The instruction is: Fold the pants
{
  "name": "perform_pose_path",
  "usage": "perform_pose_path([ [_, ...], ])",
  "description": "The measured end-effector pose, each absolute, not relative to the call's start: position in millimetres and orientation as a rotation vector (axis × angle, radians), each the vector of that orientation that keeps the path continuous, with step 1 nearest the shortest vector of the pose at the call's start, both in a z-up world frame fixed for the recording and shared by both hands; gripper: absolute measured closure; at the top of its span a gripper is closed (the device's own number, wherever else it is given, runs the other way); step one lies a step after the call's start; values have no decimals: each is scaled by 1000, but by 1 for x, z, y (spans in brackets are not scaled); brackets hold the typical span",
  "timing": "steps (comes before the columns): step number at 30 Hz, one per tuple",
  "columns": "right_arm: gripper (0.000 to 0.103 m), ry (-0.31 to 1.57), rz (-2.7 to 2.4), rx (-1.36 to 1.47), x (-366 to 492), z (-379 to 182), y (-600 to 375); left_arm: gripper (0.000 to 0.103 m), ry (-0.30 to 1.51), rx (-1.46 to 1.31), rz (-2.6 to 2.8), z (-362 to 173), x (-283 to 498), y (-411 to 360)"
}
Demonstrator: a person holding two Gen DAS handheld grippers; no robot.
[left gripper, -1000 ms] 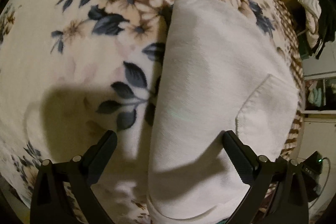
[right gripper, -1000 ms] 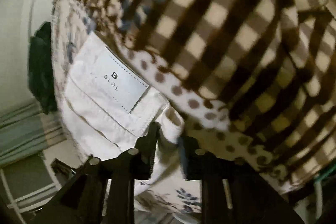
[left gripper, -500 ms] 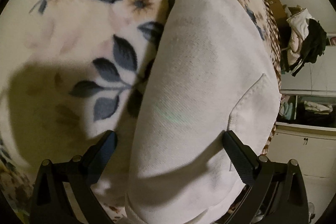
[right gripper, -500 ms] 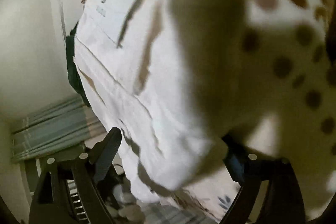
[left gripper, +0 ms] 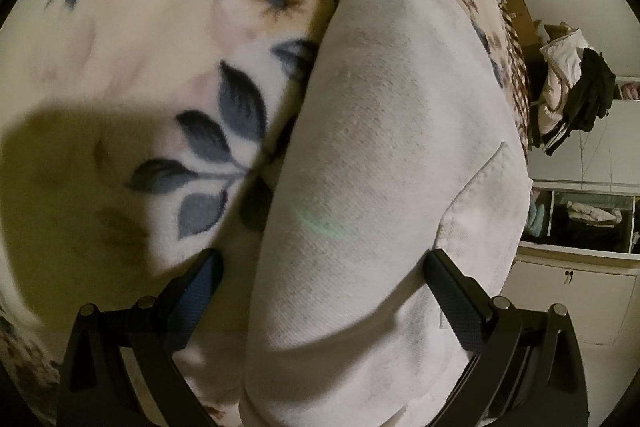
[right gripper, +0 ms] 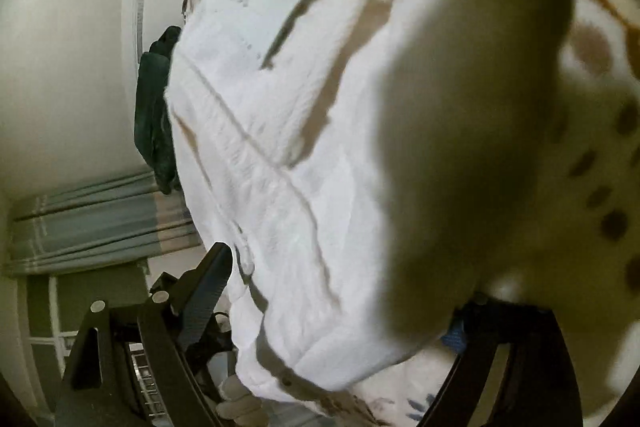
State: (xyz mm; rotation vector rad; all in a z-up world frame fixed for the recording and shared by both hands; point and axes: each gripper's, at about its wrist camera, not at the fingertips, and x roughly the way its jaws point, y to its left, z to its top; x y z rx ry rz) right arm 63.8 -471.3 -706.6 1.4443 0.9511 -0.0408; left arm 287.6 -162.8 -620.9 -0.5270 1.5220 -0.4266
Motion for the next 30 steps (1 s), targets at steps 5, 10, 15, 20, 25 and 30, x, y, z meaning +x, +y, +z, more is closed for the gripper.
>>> perform_pose_path([
  [5,55,947,-106,1418,51,-687,-465,61,1427,-495,-497,-596,276,-170],
  [10,64,982,-125,1349,53,-658,-467,78,1380,-506,-513,-568,272,-168],
  [15,67,996,-119,1287,60,-614,-460,79,1332,-489,-531,-529,270,-177],
  [20,69,986,-102,1257,73,-575,-459,79,1294,-467,-551,-496,273,-182],
  [25,69,1011,-56,1246,68,-562,-453,79,1298,-422,-565,-491,279,-181],
  [30,51,1182,-79,1394,66,-626,-454,73,1461,-496,-510,-555,287,-159],
])
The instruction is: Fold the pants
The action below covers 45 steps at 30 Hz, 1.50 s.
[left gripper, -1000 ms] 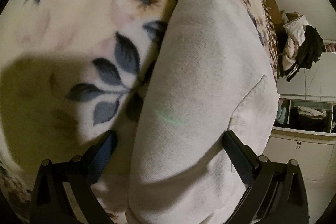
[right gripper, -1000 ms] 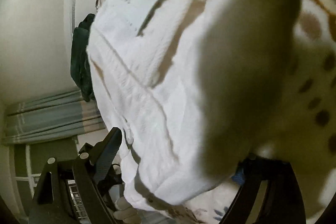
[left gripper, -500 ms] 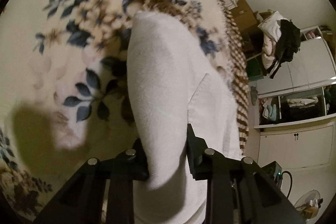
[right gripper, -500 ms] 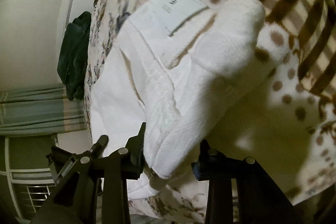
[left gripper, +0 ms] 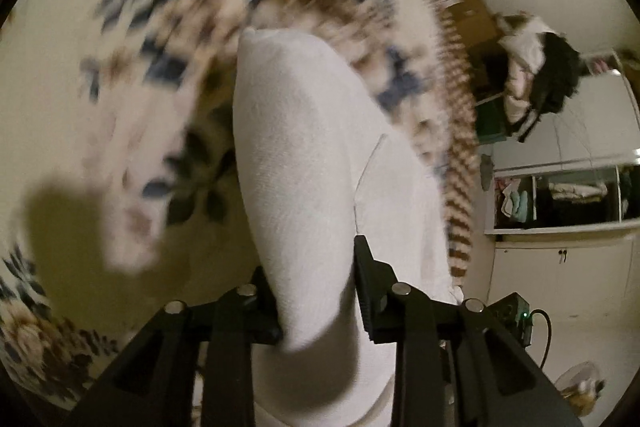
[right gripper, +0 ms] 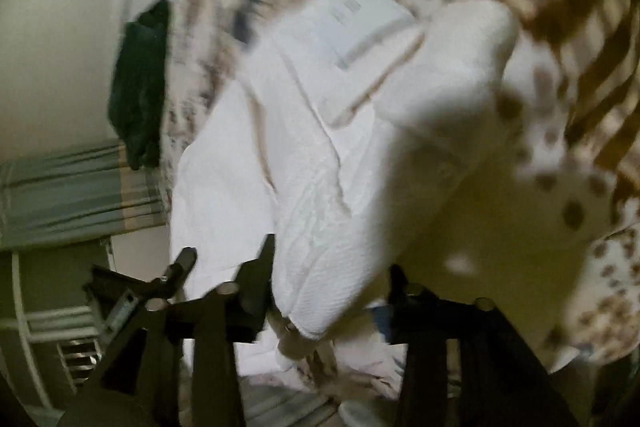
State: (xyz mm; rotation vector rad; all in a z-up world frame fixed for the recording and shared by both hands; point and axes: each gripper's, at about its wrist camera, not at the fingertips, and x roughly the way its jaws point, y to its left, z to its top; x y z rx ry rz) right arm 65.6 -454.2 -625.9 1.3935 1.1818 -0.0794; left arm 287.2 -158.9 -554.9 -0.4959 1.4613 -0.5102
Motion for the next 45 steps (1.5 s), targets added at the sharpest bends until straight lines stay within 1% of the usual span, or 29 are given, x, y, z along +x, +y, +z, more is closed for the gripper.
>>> perform_pose_path([
  [1,47,1202,-82,1411,60,-631,-451,71,1501,-507,-493,-571,288,-155],
  [3,41,1226,-82,1441,47,-635,-438,59,1558,-522,-481,-591,287,-151],
  [4,37,1235,-65,1469,41,-638,-429,56,1575,-527,-485,-596,286,-149],
  [5,37,1243,-48,1494,40,-642,-421,47,1593,-523,-487,-600,284,-149],
  [6,37,1258,-37,1512,38,-647,-409,43,1613,-505,-489,-605,282,-149],
  [7,37,1266,-34,1516,38,-652,-402,42,1622,-503,-497,-609,282,-149],
  [9,37,1254,-57,1517,45,-667,-390,29,1631,-512,-498,-614,281,-146],
  [11,37,1194,-134,1488,51,-677,-392,26,1650,-526,-509,-622,284,-144],
  [16,36,991,-228,1591,38,-677,-415,20,1659,-528,-542,-626,285,-145],
  [18,33,956,-206,1593,42,-678,-417,18,1661,-536,-543,-628,285,-146],
  [22,33,962,-217,1502,59,-674,-413,18,1665,-561,-542,-633,287,-147],
  [23,34,954,-230,1493,58,-672,-411,18,1661,-561,-544,-632,287,-147],
  [24,37,950,-243,1467,57,-666,-408,20,1650,-555,-547,-630,286,-148],
  [25,47,958,-247,1433,58,-660,-405,29,1621,-549,-565,-624,284,-149],
  [26,56,971,-255,1389,58,-650,-402,59,1598,-545,-586,-620,282,-150],
  [27,60,973,-258,1377,62,-649,-403,64,1565,-513,-606,-608,279,-154],
  [28,66,970,-262,1356,61,-638,-401,68,1541,-486,-615,-600,277,-156],
  [29,69,969,-262,1331,62,-628,-399,74,1516,-469,-625,-591,275,-159],
  [30,70,965,-259,1302,66,-617,-396,77,1488,-465,-631,-581,273,-160],
  [32,73,952,-244,1239,69,-590,-394,78,1446,-465,-630,-559,271,-160],
  [36,74,932,-189,1164,65,-542,-397,78,1373,-465,-634,-515,271,-151],
  [40,75,921,-136,1129,85,-512,-386,78,1324,-467,-603,-491,281,-137],
  [45,75,879,-87,1100,128,-492,-377,78,1254,-496,-586,-470,305,-131],
])
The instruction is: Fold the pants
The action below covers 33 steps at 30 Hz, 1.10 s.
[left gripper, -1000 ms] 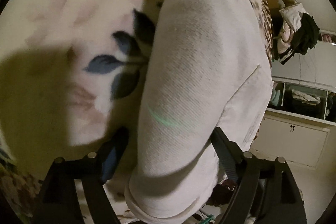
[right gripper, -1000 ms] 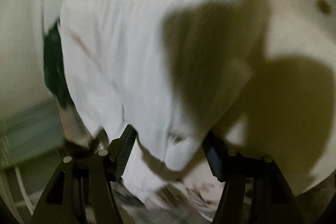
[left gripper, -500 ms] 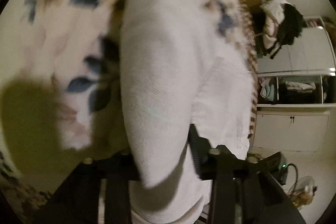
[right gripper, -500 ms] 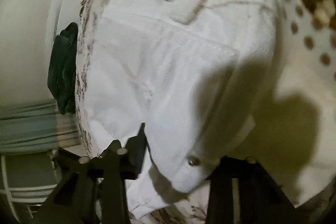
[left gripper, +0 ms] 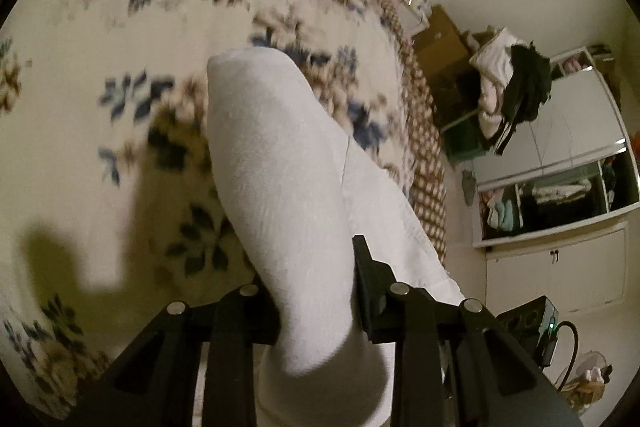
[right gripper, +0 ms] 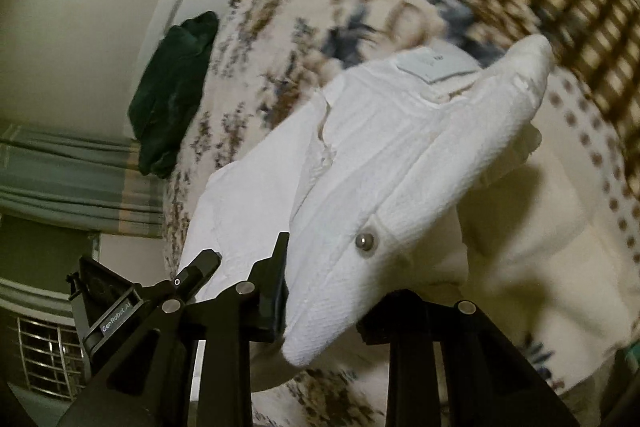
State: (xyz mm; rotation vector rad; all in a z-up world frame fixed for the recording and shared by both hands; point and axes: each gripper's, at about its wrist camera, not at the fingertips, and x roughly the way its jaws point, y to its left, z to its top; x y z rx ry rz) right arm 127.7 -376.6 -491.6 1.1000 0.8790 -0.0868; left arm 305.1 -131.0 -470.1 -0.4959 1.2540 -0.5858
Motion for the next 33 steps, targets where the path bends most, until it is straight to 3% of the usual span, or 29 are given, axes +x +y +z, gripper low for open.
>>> perform_pose_path([
  [12,75,732,-70,988,332,-486,-347,78,1151,-514,-623,-477,502,-109],
  [18,75,713,-95,956,441,-537,-327,78,1170,-443,-620,-520,599,-100],
  [24,74,807,-128,942,461,-592,-306,76,1276,-388,-586,-578,620,-89],
  [29,56,907,-145,971,452,-616,-304,61,1330,-360,-538,-585,600,-78],
  [31,49,950,-152,927,451,-611,-304,58,1308,-247,-496,-572,588,-82],
  [33,42,1014,-159,807,452,-596,-299,48,1301,-136,-439,-561,577,-87],
])
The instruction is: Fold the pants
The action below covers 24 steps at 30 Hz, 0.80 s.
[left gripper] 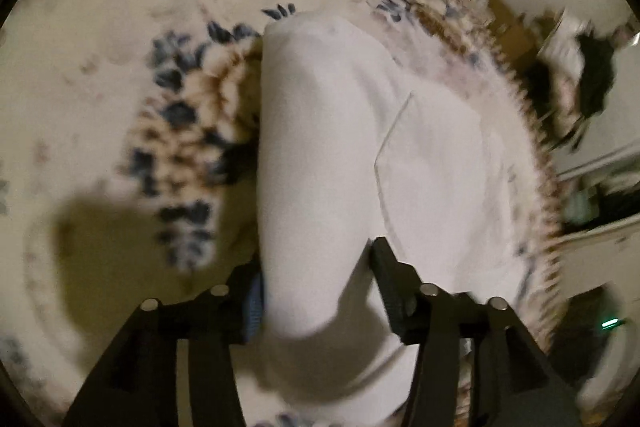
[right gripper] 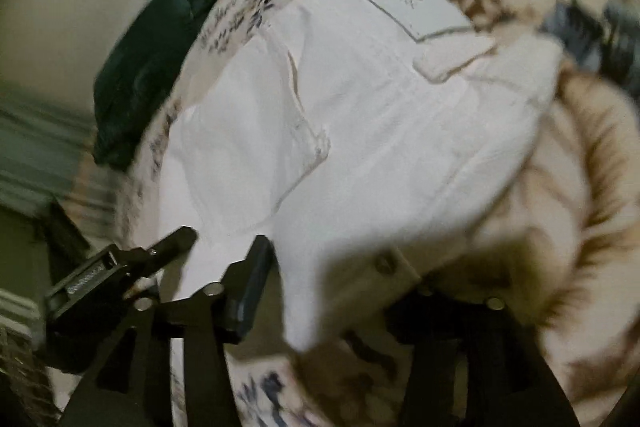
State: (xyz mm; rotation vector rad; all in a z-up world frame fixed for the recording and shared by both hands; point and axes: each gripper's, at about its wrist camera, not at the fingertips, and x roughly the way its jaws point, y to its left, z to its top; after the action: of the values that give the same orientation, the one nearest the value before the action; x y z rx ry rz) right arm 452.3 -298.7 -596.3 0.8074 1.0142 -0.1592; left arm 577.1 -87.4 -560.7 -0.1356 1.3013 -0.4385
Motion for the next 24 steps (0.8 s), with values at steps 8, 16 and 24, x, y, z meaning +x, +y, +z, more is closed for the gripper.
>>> perform_pose_path([
  [8,3,1101,-291,371,442,-517,-292,30,1232,85,-256,-511,526,-96],
  [16,0,1052,-388,211,406,-402,-308,30,1173,109,-188,-429,472,-104],
  [24,0,974,-348,151,324,-263,-308,30,1070,87,-165,-299,392,-112],
])
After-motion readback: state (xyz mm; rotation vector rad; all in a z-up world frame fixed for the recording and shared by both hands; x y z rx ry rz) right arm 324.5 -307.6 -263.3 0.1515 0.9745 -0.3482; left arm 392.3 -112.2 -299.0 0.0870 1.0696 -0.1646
